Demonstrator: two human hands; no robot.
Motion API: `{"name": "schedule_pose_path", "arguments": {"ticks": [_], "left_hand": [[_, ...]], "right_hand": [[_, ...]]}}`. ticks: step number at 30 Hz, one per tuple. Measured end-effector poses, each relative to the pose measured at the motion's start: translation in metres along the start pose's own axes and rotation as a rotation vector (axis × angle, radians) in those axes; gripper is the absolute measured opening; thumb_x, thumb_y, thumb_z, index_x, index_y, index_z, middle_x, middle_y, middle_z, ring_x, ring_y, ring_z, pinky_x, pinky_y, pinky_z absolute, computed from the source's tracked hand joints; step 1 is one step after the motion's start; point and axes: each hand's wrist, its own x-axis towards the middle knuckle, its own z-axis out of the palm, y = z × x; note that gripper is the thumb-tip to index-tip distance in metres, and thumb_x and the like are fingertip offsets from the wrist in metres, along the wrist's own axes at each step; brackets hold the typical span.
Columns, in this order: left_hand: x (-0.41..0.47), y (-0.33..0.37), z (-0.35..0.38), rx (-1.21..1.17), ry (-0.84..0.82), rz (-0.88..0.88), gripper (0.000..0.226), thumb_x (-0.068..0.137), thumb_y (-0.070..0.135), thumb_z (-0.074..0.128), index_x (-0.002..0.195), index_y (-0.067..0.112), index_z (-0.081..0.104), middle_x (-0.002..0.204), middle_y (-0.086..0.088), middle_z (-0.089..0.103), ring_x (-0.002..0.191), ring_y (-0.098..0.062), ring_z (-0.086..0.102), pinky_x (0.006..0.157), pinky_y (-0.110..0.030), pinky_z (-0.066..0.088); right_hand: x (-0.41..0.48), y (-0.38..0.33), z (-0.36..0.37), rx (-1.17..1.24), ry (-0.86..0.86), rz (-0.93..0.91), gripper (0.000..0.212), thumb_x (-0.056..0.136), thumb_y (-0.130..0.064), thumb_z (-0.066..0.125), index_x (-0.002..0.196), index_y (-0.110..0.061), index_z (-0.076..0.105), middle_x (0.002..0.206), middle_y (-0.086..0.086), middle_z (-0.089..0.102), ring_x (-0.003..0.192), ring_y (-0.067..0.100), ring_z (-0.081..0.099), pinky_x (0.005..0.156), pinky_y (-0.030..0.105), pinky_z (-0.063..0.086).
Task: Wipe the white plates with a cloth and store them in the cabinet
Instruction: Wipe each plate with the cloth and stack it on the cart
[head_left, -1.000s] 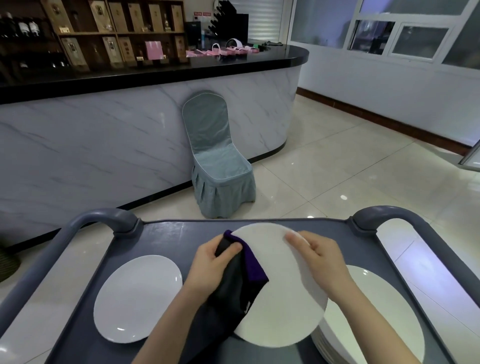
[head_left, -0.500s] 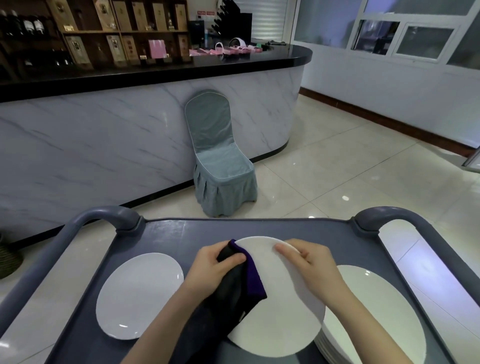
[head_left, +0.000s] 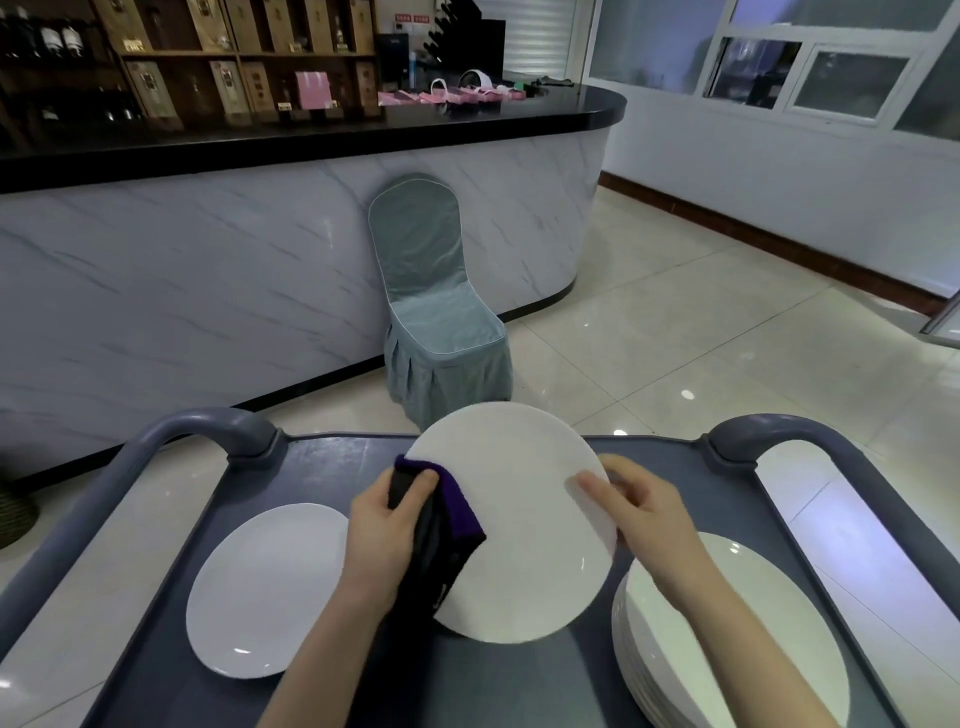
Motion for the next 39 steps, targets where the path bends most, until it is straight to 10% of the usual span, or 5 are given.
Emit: {"name": "schedule_pose_path", "arguments": {"ticks": [6,14,23,33,39], "left_hand": [[0.009,0.017,0.012,0.392,-0.473,0.212,0.014,0.085,0.017,0.073,0.074,0.025,0.070,0.073,0.005,0.071,0.068,0.000,0.060,0.067,-0.015,0.048],[-0.007,-0.010,0.013,0.024,-0.094,-0.054,0.013,0.093,0.020,0.064,0.082,0.017,0.071,0.080,-0.005,0.074,0.074,-0.010,0.066,0.064,-0.023,0.054],[0.020,0.006,0.013,0.417,-0.578,0.164,0.012,0.086,0.021,0.072,0.079,0.030,0.072,0.081,0.008,0.074,0.077,-0.002,0.067,0.068,-0.013,0.049],[-0.006,-0.020,0.035,-0.296,0.191,-0.295,0.009,0.092,0.032,0.066,0.097,0.025,0.069,0.088,0.010,0.076,0.082,-0.011,0.073,0.071,-0.031,0.059],[0.011,-0.010,0.011,-0.123,0.088,-0.168,0.005,0.091,0.027,0.067,0.091,0.025,0.072,0.087,0.006,0.077,0.083,-0.012,0.072,0.071,-0.028,0.057]], "right_hand": [[0.013,-0.011,0.017,-0.344,-0.207,-0.143,0.041,0.095,-0.042,0.061,0.058,-0.027,0.050,0.055,-0.012,0.046,0.053,0.002,0.041,0.053,0.015,0.031],[0.000,0.012,0.015,0.028,0.229,0.069,0.048,0.093,-0.040,0.063,0.069,0.000,0.052,0.062,0.003,0.047,0.057,0.012,0.041,0.056,0.023,0.034],[0.007,0.006,0.022,-0.297,-0.106,-0.096,0.044,0.095,-0.039,0.061,0.055,-0.023,0.050,0.053,-0.008,0.045,0.052,0.003,0.038,0.051,0.016,0.030],[0.003,0.013,0.054,0.439,0.575,0.252,0.049,0.094,-0.041,0.062,0.061,-0.010,0.045,0.061,-0.004,0.045,0.055,0.010,0.041,0.054,0.023,0.038],[0.012,0.001,0.022,0.160,0.186,0.141,0.022,0.093,-0.038,0.064,0.085,-0.018,0.071,0.079,0.000,0.069,0.071,0.012,0.060,0.069,0.030,0.047]]}}
